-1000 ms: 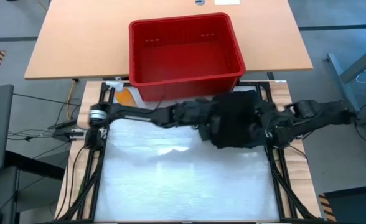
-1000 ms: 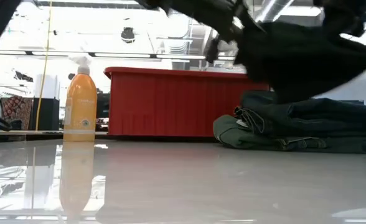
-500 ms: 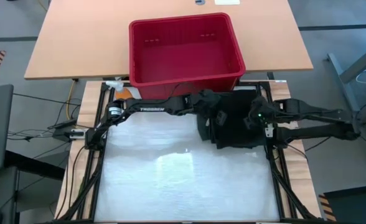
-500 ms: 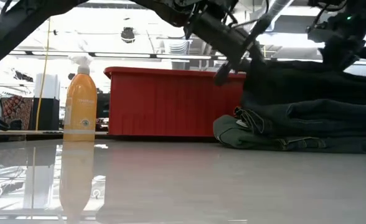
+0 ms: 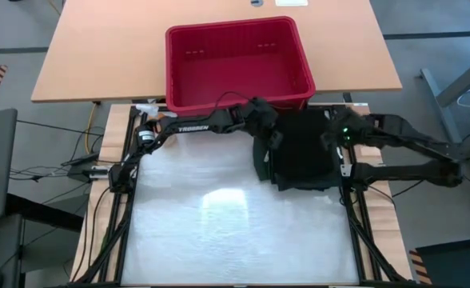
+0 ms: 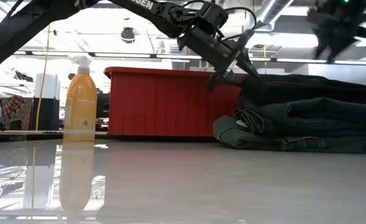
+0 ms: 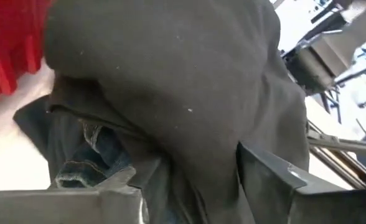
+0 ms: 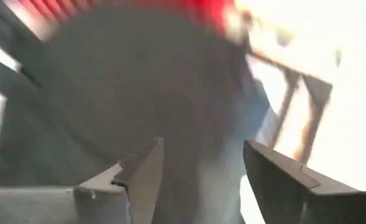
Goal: Fold Laundry from Bin
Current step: Stack the black shirt on top of the blue pants
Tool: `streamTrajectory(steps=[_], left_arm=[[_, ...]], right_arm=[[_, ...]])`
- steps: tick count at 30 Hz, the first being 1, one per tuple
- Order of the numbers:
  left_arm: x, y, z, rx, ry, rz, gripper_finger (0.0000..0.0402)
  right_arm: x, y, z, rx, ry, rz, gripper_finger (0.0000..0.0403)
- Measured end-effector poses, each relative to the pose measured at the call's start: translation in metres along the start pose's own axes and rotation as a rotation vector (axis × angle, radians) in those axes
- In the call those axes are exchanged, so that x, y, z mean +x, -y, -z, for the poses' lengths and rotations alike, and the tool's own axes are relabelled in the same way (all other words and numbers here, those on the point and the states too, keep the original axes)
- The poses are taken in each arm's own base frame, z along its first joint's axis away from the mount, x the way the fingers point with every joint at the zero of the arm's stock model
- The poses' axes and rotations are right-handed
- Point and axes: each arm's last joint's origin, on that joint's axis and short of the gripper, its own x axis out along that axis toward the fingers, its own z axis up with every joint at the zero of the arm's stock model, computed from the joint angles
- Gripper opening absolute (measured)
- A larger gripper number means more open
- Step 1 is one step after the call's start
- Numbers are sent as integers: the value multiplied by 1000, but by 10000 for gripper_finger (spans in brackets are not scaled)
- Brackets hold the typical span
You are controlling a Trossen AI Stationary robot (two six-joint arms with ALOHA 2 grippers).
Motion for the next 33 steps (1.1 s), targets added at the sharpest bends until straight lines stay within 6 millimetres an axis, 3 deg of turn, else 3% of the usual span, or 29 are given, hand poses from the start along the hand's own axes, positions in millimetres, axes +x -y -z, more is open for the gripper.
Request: streamTrajectory(steps=[4,7,10,15,23,28,33], left_arm=[[-11,-10,-13,32,-13,41,181],[-34,-8,-34,59,-10,66,185],[-53,-1,-49,95,-4,49,185],[-70,4,-55,153,-44,5,186],[-88,32,-72,140,-12,176,186],[-105,46,-90,182,70,210,185],[-113,51,-99,230,134,165,185]], right_arm=[[-13,-14,-22,17,316,-191,252],[-3,-25,-22,20,461,-239,241],[27,-36,-8,29,517,-195,224],[81,-58,23,-18,664,-123,185],[146,-56,75,79,675,-7,78],[167,-51,95,129,645,13,41],[165,-56,89,34,698,14,35]])
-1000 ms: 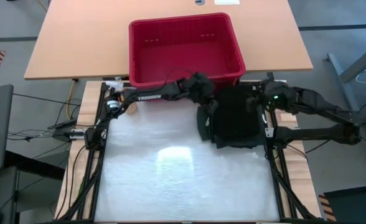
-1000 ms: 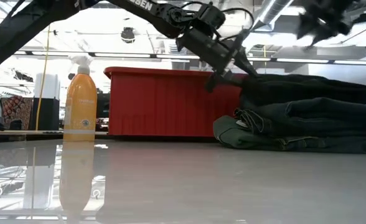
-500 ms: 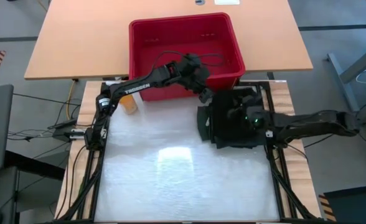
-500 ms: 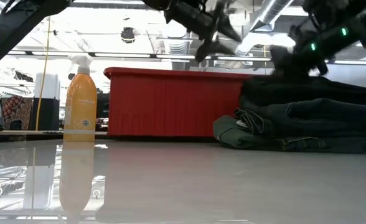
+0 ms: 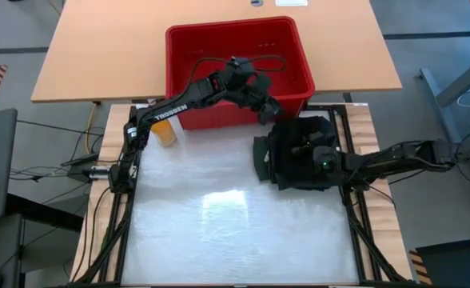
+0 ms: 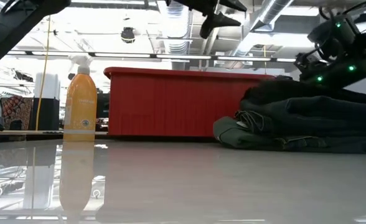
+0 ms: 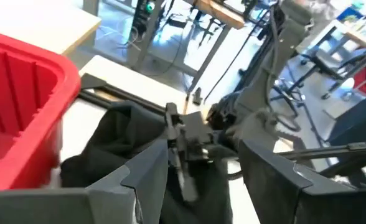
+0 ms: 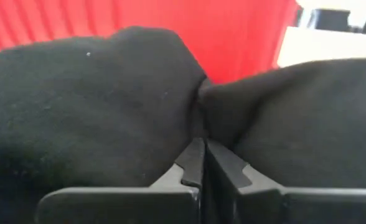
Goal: Fold Laundry from Bin
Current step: Stack the black shirt on top of the blue pants, then put the folded clothes into the red laundry bin
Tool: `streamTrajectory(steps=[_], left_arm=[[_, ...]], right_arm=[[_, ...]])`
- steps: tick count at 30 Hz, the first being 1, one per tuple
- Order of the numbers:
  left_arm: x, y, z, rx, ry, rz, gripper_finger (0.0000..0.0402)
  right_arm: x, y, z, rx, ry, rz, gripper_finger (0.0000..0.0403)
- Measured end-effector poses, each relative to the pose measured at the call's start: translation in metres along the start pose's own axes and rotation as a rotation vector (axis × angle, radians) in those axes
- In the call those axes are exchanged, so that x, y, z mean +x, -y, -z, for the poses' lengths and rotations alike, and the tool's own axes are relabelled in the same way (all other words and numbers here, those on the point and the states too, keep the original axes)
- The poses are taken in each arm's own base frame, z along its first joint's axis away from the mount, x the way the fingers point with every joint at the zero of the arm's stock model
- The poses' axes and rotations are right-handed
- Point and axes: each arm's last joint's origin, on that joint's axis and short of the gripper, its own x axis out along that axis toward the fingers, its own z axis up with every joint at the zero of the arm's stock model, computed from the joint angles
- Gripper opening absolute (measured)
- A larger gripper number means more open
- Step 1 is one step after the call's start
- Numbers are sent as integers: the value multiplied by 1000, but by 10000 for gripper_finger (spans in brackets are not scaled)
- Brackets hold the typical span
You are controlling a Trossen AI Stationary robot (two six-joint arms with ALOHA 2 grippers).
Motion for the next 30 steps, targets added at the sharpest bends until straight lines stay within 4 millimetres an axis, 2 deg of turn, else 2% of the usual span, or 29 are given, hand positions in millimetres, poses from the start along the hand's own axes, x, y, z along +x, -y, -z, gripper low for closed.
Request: streamTrajectory(steps=[2,7,11,13,20,23,26,30], left_arm=[[-3,-2,-2,5,-4,-14,185],[-15,-9,-9,25,-22,-38,185],[-27,-12,-11,75,-56,-64,185],[-34,-12,-14,122,-53,-76,185],[-45,-27,-12,196,-119,-136,185],[-48,-32,-11,224,-142,-145,185],[-49,-34,-11,247,-154,-146,185],[-49,-34,-9,266,-172,-129,185]], right_arm=[[-1,-4,-13,-52,59,-25,40],[-10,-15,-67,-91,212,-66,46],[-23,-21,-93,-85,247,-116,46],[-27,-24,-91,-108,208,-140,46],[-25,-26,-48,-86,-61,-125,47],[-23,-24,-40,-39,-117,-91,47],[-21,-22,-41,-18,-127,-76,47],[-19,-20,-58,-24,-154,-63,48]])
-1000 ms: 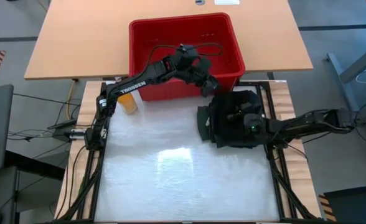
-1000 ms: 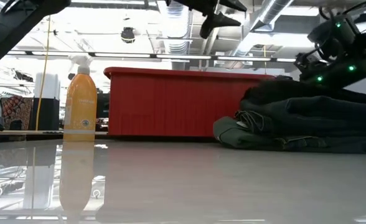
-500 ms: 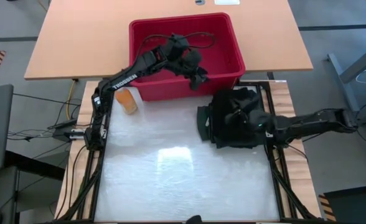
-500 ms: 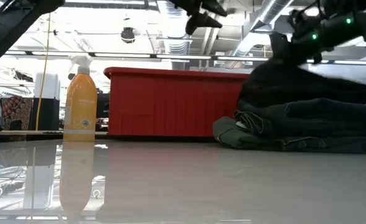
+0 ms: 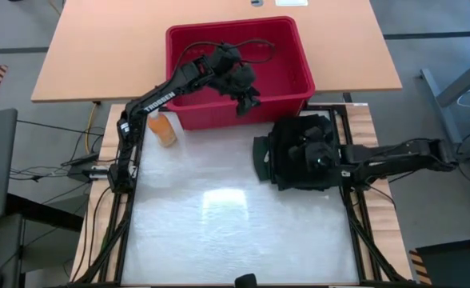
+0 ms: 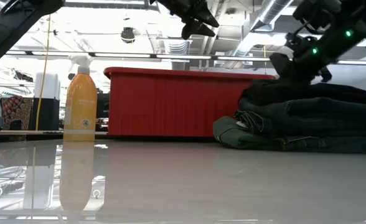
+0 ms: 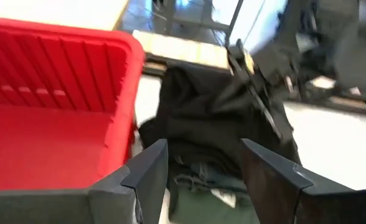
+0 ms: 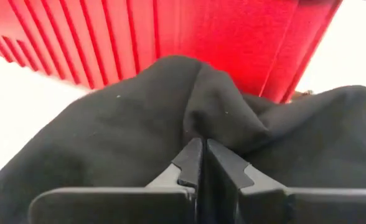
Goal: Fold Laundry from Bin
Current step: Put the folded clothes into the red laundry bin
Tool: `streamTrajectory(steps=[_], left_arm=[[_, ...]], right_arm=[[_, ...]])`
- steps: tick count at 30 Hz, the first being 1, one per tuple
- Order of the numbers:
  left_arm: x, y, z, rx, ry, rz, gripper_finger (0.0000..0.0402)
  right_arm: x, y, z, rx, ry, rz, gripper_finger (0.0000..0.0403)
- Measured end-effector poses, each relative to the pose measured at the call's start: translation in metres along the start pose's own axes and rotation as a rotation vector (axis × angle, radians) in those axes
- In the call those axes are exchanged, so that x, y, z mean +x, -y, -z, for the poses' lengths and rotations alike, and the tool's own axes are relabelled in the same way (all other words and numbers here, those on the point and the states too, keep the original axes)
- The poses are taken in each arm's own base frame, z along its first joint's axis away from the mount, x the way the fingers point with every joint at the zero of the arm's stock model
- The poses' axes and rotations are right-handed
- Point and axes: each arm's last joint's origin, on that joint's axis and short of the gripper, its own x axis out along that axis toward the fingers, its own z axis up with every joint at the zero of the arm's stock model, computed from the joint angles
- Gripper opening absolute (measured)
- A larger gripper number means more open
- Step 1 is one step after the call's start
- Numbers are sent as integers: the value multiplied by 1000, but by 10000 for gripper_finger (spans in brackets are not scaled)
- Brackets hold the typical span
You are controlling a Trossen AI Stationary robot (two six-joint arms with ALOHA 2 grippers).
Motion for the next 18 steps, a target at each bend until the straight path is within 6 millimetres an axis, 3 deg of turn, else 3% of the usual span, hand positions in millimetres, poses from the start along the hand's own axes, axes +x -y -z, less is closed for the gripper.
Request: streamTrajectory(steps=[7,12,18], left_arm=[[0,2,10,24,-93,45,185],[-3,5,18,46,-185,58,185],[-13,11,24,63,-275,22,185]], right_arm=[[1,12,-43,-11,-225,-95,91],[-3,23,-65,0,-335,-103,165],[-27,35,-106,-40,-370,-78,244]])
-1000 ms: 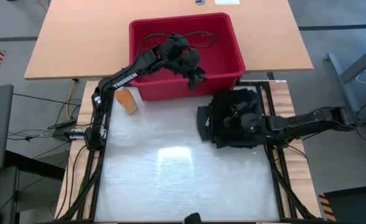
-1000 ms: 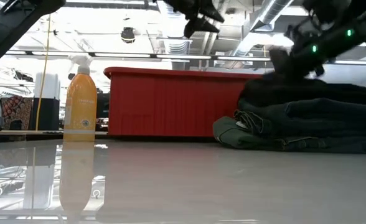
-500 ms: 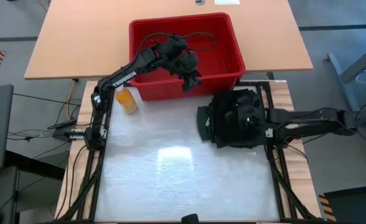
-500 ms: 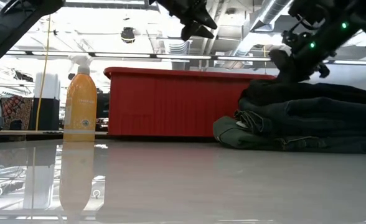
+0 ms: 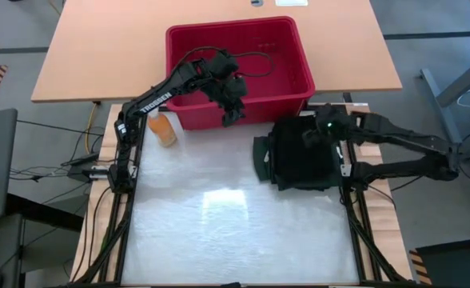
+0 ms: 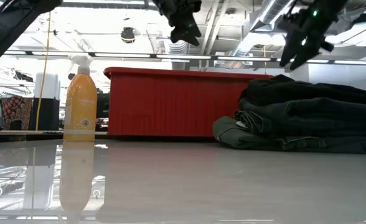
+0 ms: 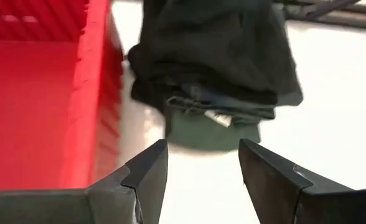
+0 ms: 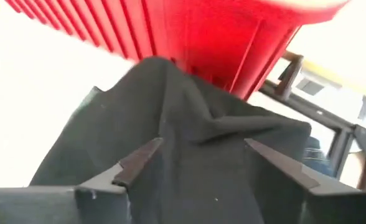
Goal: Fold Laundry from Bin
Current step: Put the folded clothes into the red laundry bin
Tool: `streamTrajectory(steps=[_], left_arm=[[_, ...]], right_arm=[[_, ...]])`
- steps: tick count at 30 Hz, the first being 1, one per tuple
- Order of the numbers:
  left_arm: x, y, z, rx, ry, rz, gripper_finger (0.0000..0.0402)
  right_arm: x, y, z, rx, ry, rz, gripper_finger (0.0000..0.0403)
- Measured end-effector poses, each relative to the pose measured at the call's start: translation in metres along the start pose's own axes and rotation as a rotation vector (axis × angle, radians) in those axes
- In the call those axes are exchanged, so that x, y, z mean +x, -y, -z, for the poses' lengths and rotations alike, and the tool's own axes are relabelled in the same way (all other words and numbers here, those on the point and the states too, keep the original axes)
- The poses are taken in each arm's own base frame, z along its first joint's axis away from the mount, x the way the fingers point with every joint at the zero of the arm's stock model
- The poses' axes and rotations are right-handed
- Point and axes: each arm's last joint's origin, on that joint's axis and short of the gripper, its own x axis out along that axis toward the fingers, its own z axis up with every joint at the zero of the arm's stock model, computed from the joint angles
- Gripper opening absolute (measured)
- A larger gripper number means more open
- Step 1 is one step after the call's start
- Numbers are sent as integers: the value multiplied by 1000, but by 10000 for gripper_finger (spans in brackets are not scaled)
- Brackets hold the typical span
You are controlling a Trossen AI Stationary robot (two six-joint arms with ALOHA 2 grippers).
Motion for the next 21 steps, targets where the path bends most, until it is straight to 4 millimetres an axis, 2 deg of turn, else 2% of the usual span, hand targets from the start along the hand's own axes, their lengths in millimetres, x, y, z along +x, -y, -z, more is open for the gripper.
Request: streamTrajectory(steps=[5,10,15,21], left_arm=[[-17,6,-1,33,-6,-84,185],[-36,8,2,30,-16,-129,185],[-60,12,5,22,-22,-207,185],[-69,15,5,60,-12,-210,185]], right_arm=[[-26,2,-16,6,14,-35,255],[-42,-6,-22,51,6,-176,255],[-48,-20,-19,68,-27,-325,255],[-39,-32,-18,21,58,-226,255]])
